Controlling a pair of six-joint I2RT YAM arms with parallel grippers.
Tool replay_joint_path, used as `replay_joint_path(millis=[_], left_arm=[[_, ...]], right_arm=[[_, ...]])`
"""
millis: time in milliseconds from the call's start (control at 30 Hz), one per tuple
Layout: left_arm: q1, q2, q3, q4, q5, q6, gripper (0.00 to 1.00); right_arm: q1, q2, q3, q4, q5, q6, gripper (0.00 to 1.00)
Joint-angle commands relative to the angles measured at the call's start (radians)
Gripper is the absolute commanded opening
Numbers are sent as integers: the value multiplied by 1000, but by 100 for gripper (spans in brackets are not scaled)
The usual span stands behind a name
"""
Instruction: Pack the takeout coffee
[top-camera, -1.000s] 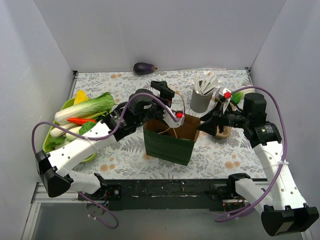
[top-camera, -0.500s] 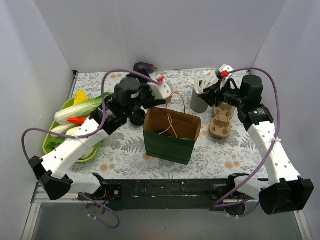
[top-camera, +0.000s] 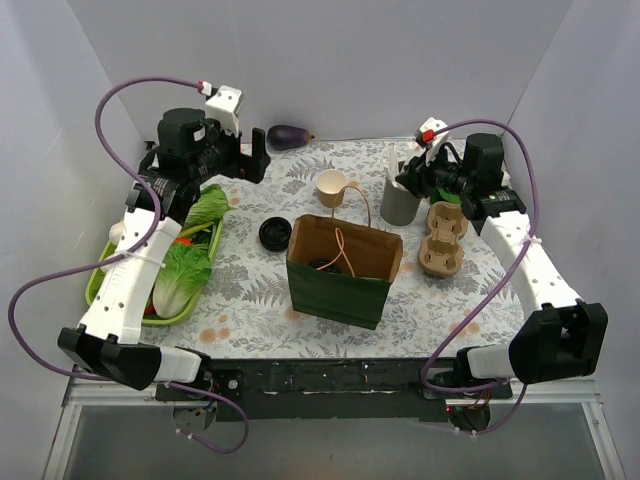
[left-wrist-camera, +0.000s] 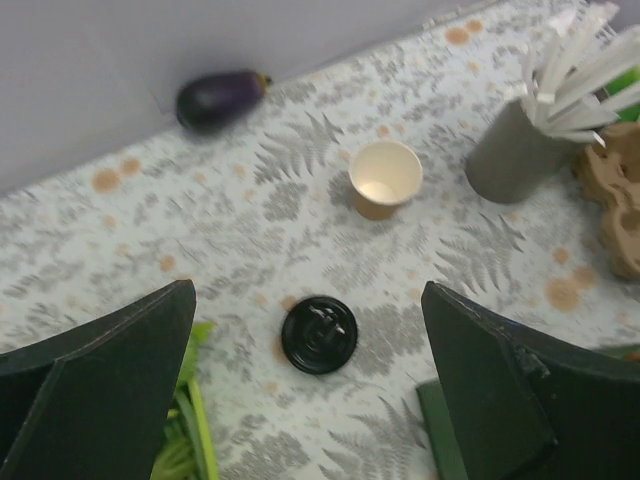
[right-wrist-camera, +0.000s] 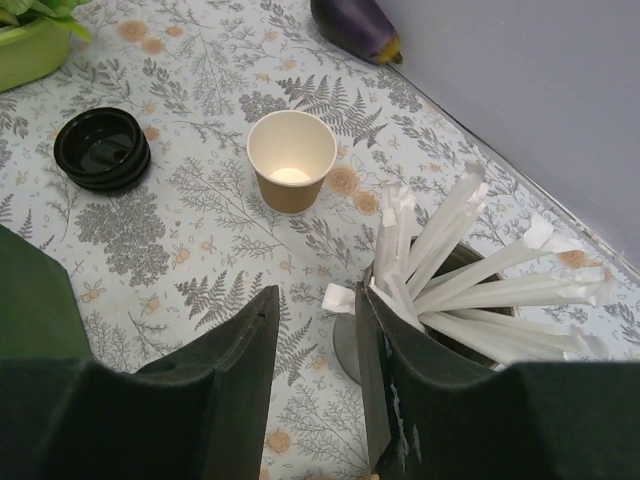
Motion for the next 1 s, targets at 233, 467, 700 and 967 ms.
replay_joint_path(millis=[233, 467, 700, 967], left_arm=[[120, -84, -205, 41, 182, -273, 98], [128, -90, -199, 38, 193, -252, 98], [135, -101, -217, 39, 208, -255, 98], [141, -100, -220, 39, 208, -250, 98]], right_arm=[[-2, 55, 156, -136, 46, -120, 43], [-5, 92, 173, -159, 38, -102, 38], [-3, 157, 193, -138, 51, -68, 38], [-3, 248, 246, -114, 54, -20, 33]])
